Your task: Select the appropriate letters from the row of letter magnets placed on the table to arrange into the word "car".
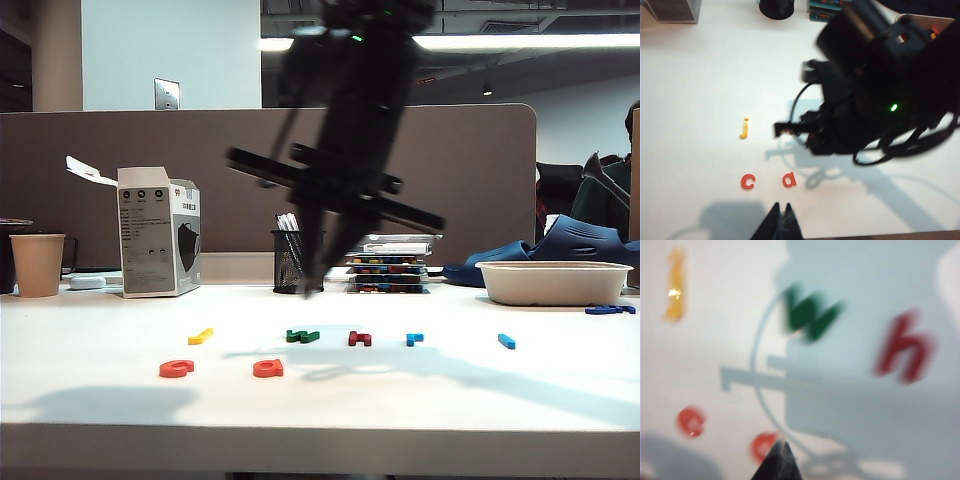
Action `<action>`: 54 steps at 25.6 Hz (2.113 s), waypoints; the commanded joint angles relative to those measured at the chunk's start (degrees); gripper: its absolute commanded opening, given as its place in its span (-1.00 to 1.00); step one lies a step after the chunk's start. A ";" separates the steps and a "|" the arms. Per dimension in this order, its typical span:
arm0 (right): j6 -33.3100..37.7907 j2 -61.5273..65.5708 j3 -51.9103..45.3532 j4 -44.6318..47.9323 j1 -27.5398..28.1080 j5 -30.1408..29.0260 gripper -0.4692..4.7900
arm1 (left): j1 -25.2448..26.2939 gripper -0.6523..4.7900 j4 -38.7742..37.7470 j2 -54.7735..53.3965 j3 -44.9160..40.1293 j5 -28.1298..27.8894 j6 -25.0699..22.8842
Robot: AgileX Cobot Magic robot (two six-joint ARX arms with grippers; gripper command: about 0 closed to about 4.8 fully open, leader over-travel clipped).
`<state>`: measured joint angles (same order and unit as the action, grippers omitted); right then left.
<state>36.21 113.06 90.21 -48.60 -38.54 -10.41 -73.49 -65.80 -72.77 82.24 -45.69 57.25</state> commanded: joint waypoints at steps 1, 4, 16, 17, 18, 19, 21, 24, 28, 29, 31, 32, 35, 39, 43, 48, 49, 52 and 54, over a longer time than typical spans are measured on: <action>-4.76 -0.37 0.00 -4.11 2.62 1.75 -0.84 | 0.04 -0.78 -0.09 0.13 0.11 -0.61 -0.24; -4.96 -0.39 0.00 -7.72 4.26 7.43 -0.63 | 0.04 -0.78 -0.09 0.13 0.11 -0.61 -0.22; -4.72 -0.20 -0.04 -4.68 5.64 10.95 -0.36 | 0.04 -0.78 -0.09 0.13 0.11 -0.61 -0.24; -4.72 -0.11 -0.07 -4.76 5.66 10.97 -0.36 | 0.04 -0.78 -0.09 0.13 0.11 -0.59 -0.24; -4.72 0.17 -0.07 -4.92 5.66 11.15 -0.36 | 0.04 -0.78 -0.09 0.13 0.11 -0.61 -0.24; -4.72 0.48 -0.07 -5.20 5.66 11.76 -0.36 | 0.04 -0.78 -0.09 0.13 0.11 -0.59 -0.22; -4.72 1.20 -0.07 -5.62 5.73 12.00 -0.36 | 0.02 -0.78 -0.09 0.13 0.11 -0.59 -0.24; -4.70 2.08 -0.09 -5.75 5.86 11.78 -0.36 | 0.02 -0.78 -0.07 0.13 0.11 -0.59 -0.22; -4.57 2.93 -0.09 -5.55 6.12 11.93 -0.36 | 0.04 -0.78 -0.09 0.13 0.11 -0.61 -0.24; -4.48 3.17 -0.07 -5.57 6.16 12.02 -0.36 | 0.02 -0.78 -0.09 0.13 0.11 -0.61 -0.22; -4.48 3.37 -0.09 -5.70 6.82 11.91 -0.36 | 0.02 -0.78 -0.09 0.13 0.11 -0.59 -0.24; -4.48 3.43 -0.09 -5.68 6.95 11.82 -0.36 | 0.02 -0.78 -0.09 0.13 0.11 -0.59 -0.24; -4.46 3.45 -0.09 -5.14 7.08 11.85 -0.36 | 0.04 -0.78 -0.09 0.13 0.11 -0.61 -0.24; -3.69 3.45 -0.09 -4.68 7.13 11.82 -0.38 | 0.02 -0.78 -0.09 0.13 0.11 -0.59 -0.22; -3.58 3.76 -0.07 -4.28 7.13 11.72 -0.38 | 0.02 -0.78 -0.09 0.13 0.11 -0.61 -0.24; -3.50 4.52 -0.09 -4.20 7.13 11.19 -0.38 | 0.02 -0.78 -0.11 0.13 0.11 -0.59 -0.24; -3.45 4.57 -0.09 -4.26 7.13 10.43 -0.38 | 0.02 -0.78 -0.07 0.13 0.11 -0.59 -0.22; -3.45 5.31 -0.09 -4.26 7.10 10.16 -0.38 | 0.02 -0.78 -0.11 0.13 0.11 -0.61 -0.24; -3.45 5.62 -0.11 -4.33 7.10 10.14 -0.38 | 0.02 -0.78 -0.09 0.13 0.11 -0.61 -0.24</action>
<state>32.49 118.08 90.19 -53.21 -31.40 0.03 -73.49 -65.80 -72.79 82.24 -45.69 57.25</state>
